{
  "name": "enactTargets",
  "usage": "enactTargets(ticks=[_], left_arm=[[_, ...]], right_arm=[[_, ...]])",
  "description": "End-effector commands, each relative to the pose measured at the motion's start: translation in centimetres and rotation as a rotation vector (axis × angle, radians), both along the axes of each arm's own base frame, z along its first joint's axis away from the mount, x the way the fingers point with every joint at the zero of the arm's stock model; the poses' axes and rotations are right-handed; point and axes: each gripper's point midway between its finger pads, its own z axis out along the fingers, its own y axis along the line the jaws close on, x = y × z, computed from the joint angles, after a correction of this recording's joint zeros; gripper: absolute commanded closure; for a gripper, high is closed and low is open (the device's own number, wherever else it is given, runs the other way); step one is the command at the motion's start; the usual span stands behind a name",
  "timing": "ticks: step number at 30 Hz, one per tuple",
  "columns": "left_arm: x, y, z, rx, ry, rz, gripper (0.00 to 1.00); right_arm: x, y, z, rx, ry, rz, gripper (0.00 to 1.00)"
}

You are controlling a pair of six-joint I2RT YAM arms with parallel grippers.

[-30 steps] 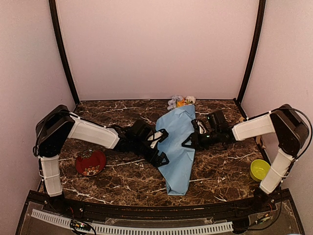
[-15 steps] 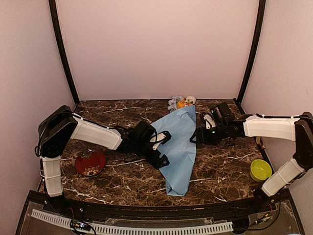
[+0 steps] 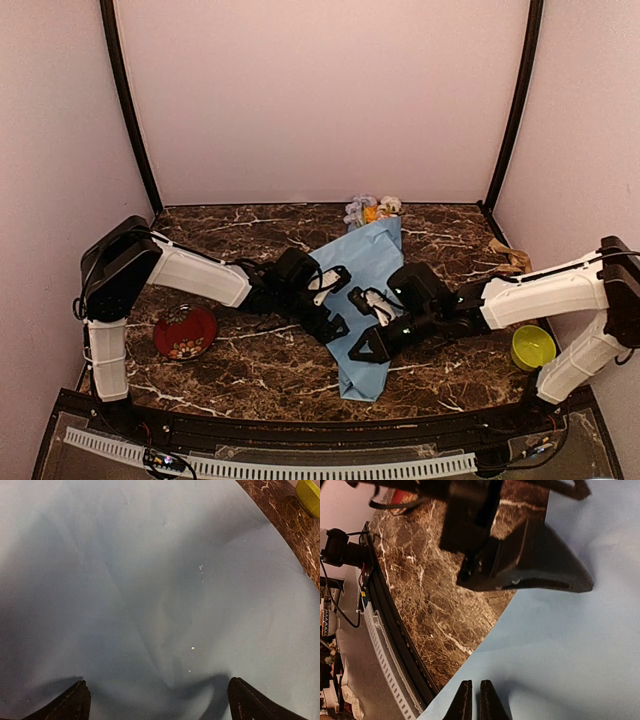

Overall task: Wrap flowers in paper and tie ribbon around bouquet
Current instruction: Press the fold line on the folded bouquet.

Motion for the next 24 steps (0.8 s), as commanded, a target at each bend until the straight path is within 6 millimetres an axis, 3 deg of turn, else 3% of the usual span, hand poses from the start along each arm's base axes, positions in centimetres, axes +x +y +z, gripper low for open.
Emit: enactTargets(ticks=[1,7,11,16,22,24], left_arm=[[-1.3,1.8,-3.2,0.075,0.085,0.022,0.01],[-0.6,2.5,-3.4,0.072,0.096,0.040,0.01],[-0.5,2.9,-4.0,0.084,0.102,0.037,0.01],[-0.7,3.2,-5.0,0.099,0.117,0.040,0.01],[-0.9,3.4,-5.6,0.111,0.124,0.035,0.01],[-0.9,3.4,-5.6,0.112,0.124,0.030,0.01]], right_arm=[[-1.8,1.1,-2.1,0.020,0.042,0.045,0.94],[-4.3,-2.5,-8.1,-0.154,0.121,0.012,0.97],[-6.3,-5.7,-10.5,-0.292,0.150,0.010,0.98],[-6.9,-5.9,-8.6,-0.321,0.096,0.064,0.96],[-6.9,-1.7,-1.4,-0.111,0.006,0.187,0.91],[-6.9,-0.9,-0.4,-0.065,-0.004,0.205,0.89]])
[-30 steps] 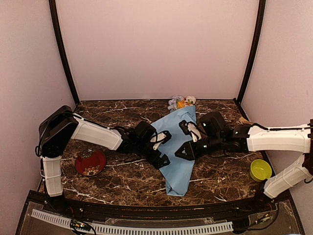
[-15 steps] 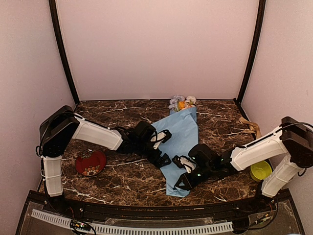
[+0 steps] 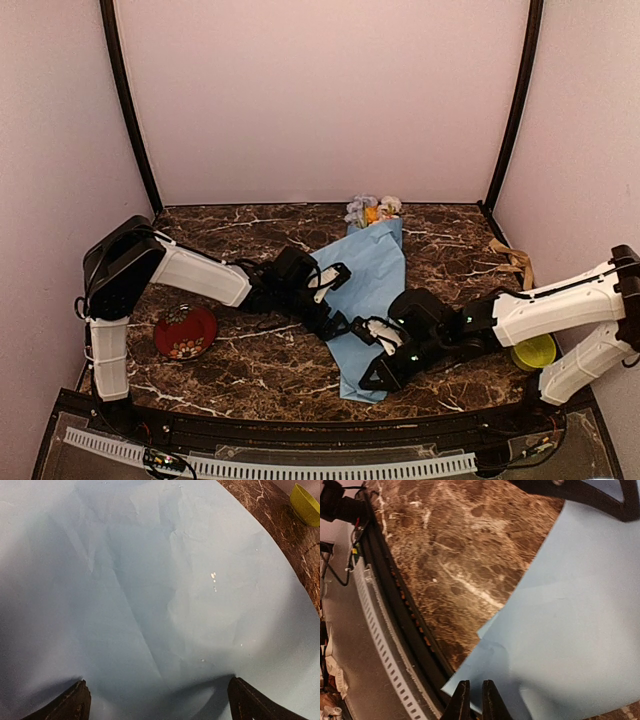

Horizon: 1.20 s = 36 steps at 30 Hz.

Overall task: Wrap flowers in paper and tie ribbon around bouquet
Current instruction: Press the fold line on the folded bouquet.

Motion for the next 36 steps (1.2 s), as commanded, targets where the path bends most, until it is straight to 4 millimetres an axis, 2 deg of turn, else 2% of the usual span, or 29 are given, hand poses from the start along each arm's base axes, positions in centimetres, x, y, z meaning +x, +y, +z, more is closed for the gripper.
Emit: enactTargets(ticks=[1,4,8,15,18,24,29,31,32,34,36], left_arm=[[-2.0,3.5,-5.6,0.157,0.128,0.018,0.01],[-2.0,3.4,-5.6,0.153,0.129,0.014,0.01],[-2.1,3.5,-5.6,0.159,0.129,0.015,0.01],[-1.9,3.7,-5.9,0.166,0.121,0.021,0.01],[-1.9,3.6,-5.9,0.162,0.120,0.016,0.01],[-1.9,3.7,-6.3,0.171,0.124,0.014,0.01],[-1.9,3.5,-6.1,0.163,0.126,0.007,0.01],[-1.9,3.5,-6.1,0.161,0.126,0.007,0.01],[-2.0,3.5,-6.1,0.162,0.127,0.006,0.01],[-2.0,3.5,-6.1,0.162,0.127,0.006,0.01],[-2.0,3.4,-6.1,0.159,0.129,0.004,0.01]], right_arm=[[-1.1,1.3,2.4,0.070,-0.003,0.091,0.88],[-0.6,1.8,1.7,0.063,-0.009,0.077,0.88],[-1.1,1.5,-0.1,0.072,0.044,0.070,0.90],[-3.1,-2.9,-6.3,-0.049,0.173,-0.031,0.94],[-3.6,-4.2,-7.4,-0.090,0.187,-0.052,0.95],[-3.2,-3.7,-4.9,-0.054,0.148,-0.036,0.95],[-1.5,-0.7,1.8,0.083,0.074,-0.001,0.90],[0.3,-0.6,4.1,0.152,0.059,-0.050,0.88],[1.7,-1.0,4.9,0.174,0.061,-0.096,0.84],[5.0,-2.1,6.1,0.200,0.046,-0.201,0.77],[9.1,-3.6,7.5,0.197,-0.018,-0.321,0.75]])
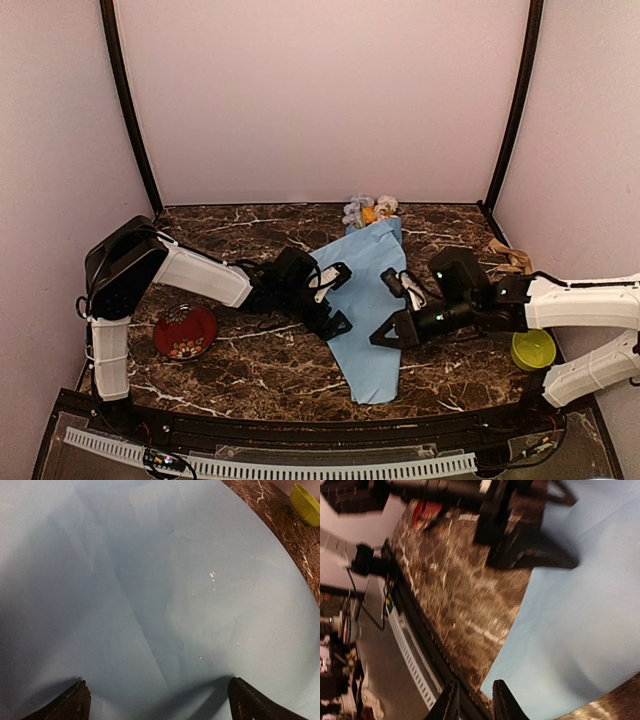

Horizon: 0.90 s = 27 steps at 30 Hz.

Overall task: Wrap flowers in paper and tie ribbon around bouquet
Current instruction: Press the fold line on the folded bouquet.

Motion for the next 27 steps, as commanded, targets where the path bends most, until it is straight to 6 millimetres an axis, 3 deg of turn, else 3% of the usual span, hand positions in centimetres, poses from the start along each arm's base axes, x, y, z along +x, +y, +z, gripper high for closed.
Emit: enactTargets(ticks=[1,7,10,12,13,18,22,24,27], left_arm=[[-2.4,3.6,-5.9,0.165,0.155,0.016,0.01],[-2.5,3.6,-5.9,0.171,0.156,0.010,0.01],[-2.5,3.8,-6.0,0.189,0.149,0.007,0.01],[-2.5,4.0,-6.3,0.211,0.137,0.004,0.01],[-2.5,4.1,-6.3,0.219,0.132,0.002,0.01],[-2.8,4.1,-6.5,0.234,0.133,-0.019,0.01],[-3.0,4.4,-6.8,0.259,0.140,-0.027,0.01],[-3.1,4.6,-7.0,0.272,0.142,-0.029,0.01],[-3.1,4.7,-7.1,0.288,0.141,-0.037,0.01]], right_arm=[[7.6,-3.2,2.3,-0.028,-0.065,-0.235,0.75],[22.3,-10.3,4.0,-0.058,-0.162,-0.531,0.62],[28.2,-13.2,4.5,0.068,-0.100,-0.634,0.59],[31.3,-14.3,3.5,0.114,-0.031,-0.694,0.58],[33.1,-14.5,4.5,0.106,-0.069,-0.710,0.56],[37.1,-12.6,3.4,0.093,-0.093,-0.638,0.32],[38.8,-11.1,2.9,0.154,-0.101,-0.584,0.16],[39.5,-10.4,2.2,0.158,-0.079,-0.573,0.13],[40.7,-9.9,-0.4,0.112,-0.022,-0.587,0.12]])
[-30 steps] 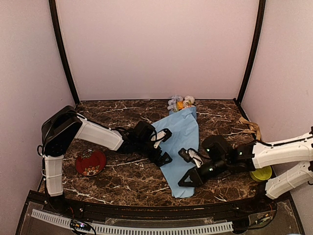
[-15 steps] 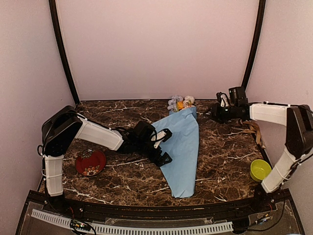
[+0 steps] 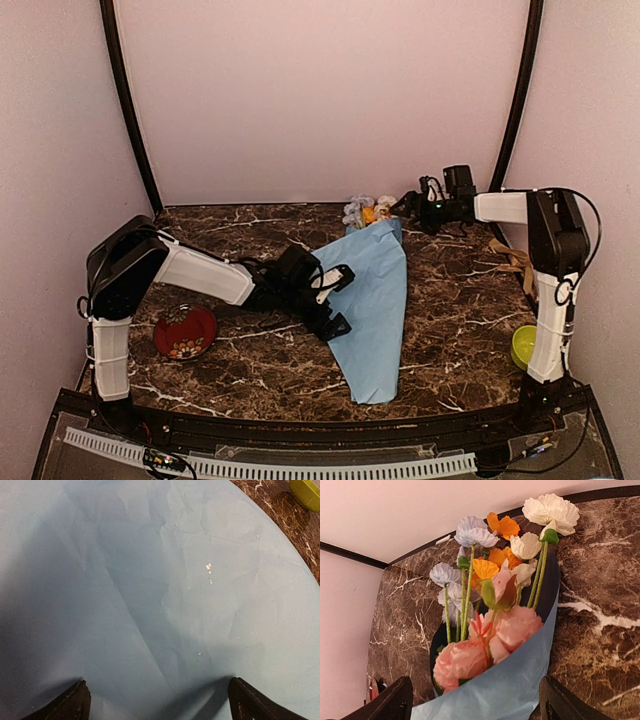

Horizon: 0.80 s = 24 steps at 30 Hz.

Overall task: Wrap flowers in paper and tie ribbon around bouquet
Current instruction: Press the fold line on the folded bouquet, then pick up the folded bouquet from the center of the board.

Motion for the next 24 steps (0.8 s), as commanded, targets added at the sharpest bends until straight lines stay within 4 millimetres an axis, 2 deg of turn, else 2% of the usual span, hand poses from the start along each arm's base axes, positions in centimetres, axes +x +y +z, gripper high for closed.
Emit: enactTargets(ticks=[1,4,7,9,12,13,16,18,20,21,24], left_arm=[[-3.0,4.6,-6.8,0.244,0.162,0.009,0.01],[-2.9,4.6,-7.0,0.257,0.159,0.002,0.01],[-3.0,4.7,-7.0,0.264,0.163,-0.003,0.01],[-2.9,4.6,-7.0,0.264,0.161,-0.005,0.01],[-2.9,4.5,-6.9,0.259,0.160,-0.006,0.01],[-2.9,4.4,-6.9,0.258,0.161,-0.008,0.01],[-2.9,4.4,-6.9,0.254,0.164,-0.007,0.01],[-3.0,4.3,-6.9,0.249,0.168,-0.009,0.01],[-3.1,4.2,-6.9,0.243,0.170,-0.011,0.01],[-3.1,4.2,-6.9,0.242,0.174,-0.012,0.01],[-3.2,4.1,-6.9,0.238,0.176,-0.014,0.01]], right_arm=[[1.7,1.1,-2.0,-0.007,0.047,0.011,0.14],[2.5,1.3,-3.2,-0.008,0.069,-0.003,0.22],[3.4,1.5,-2.8,0.005,0.056,-0.010,0.22],[3.5,1.3,-2.1,-0.003,0.043,-0.014,0.19],[2.6,0.5,-0.8,-0.041,0.021,-0.021,0.15],[2.0,-0.2,0.5,-0.051,0.000,-0.028,0.14],[-1.3,-1.2,2.2,-0.058,-0.026,-0.030,0.07],[-4.3,-1.2,2.0,-0.029,-0.012,-0.014,0.03],[-7.6,-0.2,1.0,0.012,0.020,0.014,0.00],[-9.7,0.3,-0.5,0.010,0.059,0.035,0.00],[-14.0,1.9,-3.2,-0.004,0.146,0.092,0.00]])
